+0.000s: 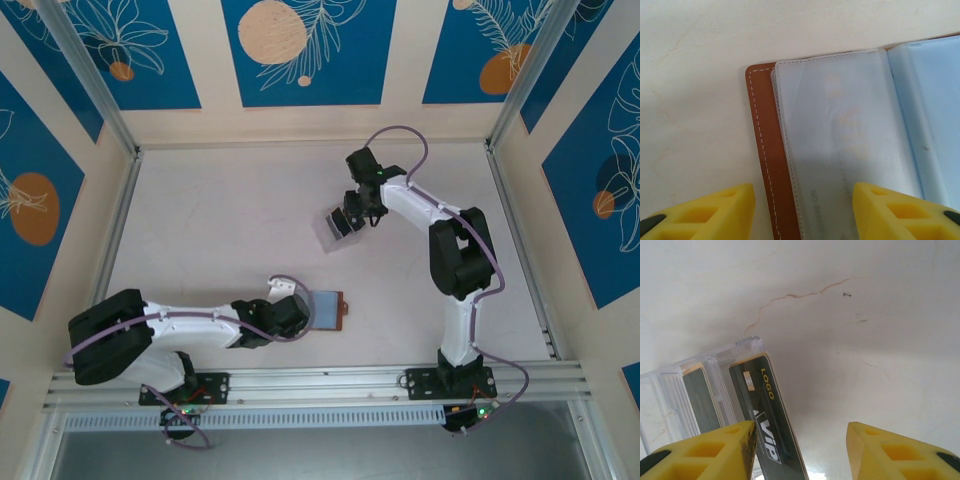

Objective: Put the credit cards into the card holder

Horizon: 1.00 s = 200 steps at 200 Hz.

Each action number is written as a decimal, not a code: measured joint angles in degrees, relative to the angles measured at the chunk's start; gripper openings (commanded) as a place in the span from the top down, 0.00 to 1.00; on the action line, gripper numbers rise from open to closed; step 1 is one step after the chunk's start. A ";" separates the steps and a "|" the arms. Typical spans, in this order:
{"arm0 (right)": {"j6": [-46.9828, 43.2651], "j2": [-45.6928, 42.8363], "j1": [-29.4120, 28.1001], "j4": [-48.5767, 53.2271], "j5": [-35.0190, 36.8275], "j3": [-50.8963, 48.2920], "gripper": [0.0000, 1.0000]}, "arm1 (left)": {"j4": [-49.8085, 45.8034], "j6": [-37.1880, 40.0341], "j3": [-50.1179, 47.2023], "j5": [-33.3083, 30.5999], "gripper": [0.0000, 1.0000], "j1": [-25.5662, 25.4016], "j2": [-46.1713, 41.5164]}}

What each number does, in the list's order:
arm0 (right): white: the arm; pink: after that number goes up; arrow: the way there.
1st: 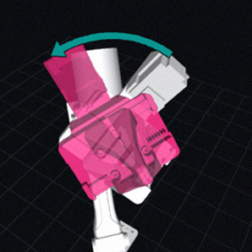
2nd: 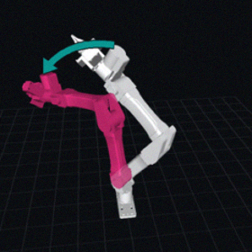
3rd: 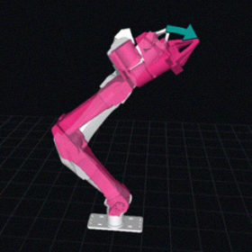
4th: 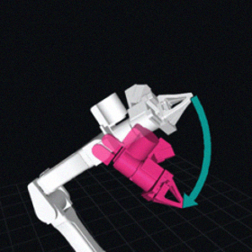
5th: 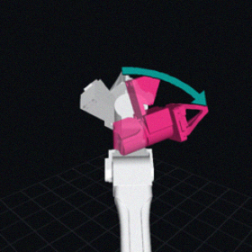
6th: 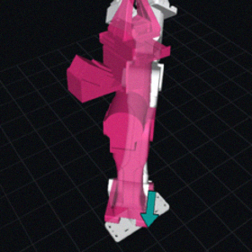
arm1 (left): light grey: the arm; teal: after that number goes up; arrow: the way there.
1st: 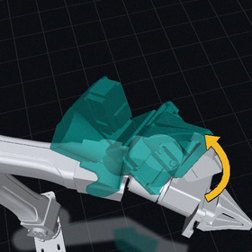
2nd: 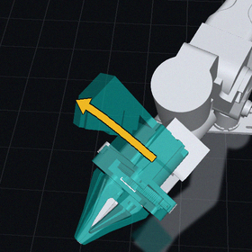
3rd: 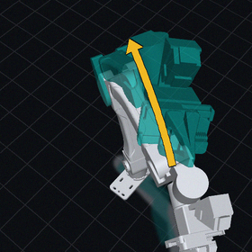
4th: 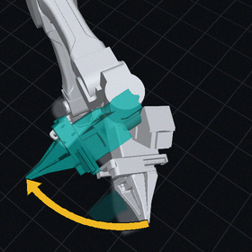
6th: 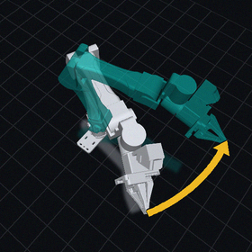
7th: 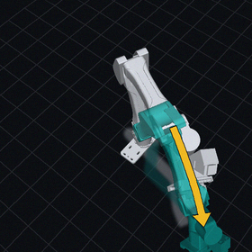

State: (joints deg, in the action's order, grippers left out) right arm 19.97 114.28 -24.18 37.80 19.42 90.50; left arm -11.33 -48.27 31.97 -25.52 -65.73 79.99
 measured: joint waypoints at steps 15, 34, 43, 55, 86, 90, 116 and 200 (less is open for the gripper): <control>0.15 0.00 0.52 -0.66 -1.09 -0.68 0.47 | 0.00 -0.22 0.00 0.00 0.47 0.00 0.00; 0.39 0.00 1.33 -1.01 -2.32 -1.64 0.47 | 0.00 -0.24 0.00 0.00 0.47 0.00 0.00; 0.50 0.00 1.68 -1.16 -2.93 -2.01 0.47 | 0.00 -0.26 0.00 0.00 0.47 0.00 0.00; 0.59 0.00 1.95 -1.36 -3.39 -2.16 0.47 | 0.02 -0.24 0.00 0.00 0.47 0.00 0.00; 0.59 0.00 2.21 -1.97 -4.28 -2.38 0.48 | 0.00 -0.24 0.00 0.02 0.47 0.00 0.00; 0.59 0.00 2.21 -2.10 -4.48 -2.43 0.48 | 0.00 -0.24 0.00 0.02 0.47 0.00 0.00; 0.61 -0.07 2.25 -3.04 -4.70 -3.06 0.50 | 0.00 -0.24 0.00 0.02 0.47 0.00 0.00; 0.33 -1.53 2.29 -3.50 -3.28 -3.98 0.65 | 0.00 -0.22 0.02 0.02 0.47 0.11 0.02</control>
State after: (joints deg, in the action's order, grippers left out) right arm 20.29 112.75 -21.89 34.30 16.14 86.52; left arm -11.33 -48.49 31.99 -25.50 -65.63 80.01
